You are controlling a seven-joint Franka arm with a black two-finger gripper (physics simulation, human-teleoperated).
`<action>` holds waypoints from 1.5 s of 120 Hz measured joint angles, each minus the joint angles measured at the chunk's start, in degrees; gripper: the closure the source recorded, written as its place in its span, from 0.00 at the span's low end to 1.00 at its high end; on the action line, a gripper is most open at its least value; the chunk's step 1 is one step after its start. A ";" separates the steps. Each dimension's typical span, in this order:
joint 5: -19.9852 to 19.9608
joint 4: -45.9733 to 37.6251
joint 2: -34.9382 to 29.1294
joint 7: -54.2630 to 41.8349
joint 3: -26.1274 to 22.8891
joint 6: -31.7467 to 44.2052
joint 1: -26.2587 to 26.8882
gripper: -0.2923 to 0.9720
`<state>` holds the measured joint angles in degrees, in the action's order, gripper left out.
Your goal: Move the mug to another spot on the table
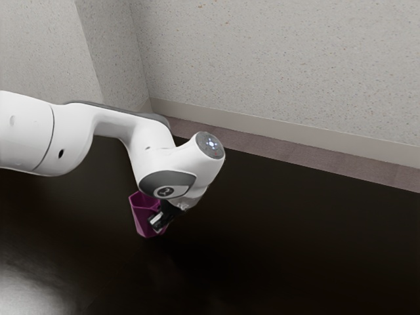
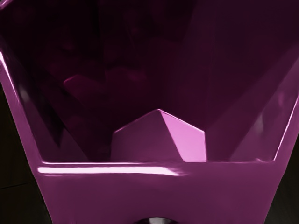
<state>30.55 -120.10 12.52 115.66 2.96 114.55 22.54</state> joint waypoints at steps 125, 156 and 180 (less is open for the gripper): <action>-0.62 1.70 6.00 -10.85 2.56 11.75 -4.50 0.79; -1.29 1.08 5.49 -11.42 2.58 13.14 -3.53 0.48; -1.60 0.09 4.52 -11.11 2.58 13.60 -3.46 0.33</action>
<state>28.95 -120.01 17.04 104.55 5.54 128.15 19.08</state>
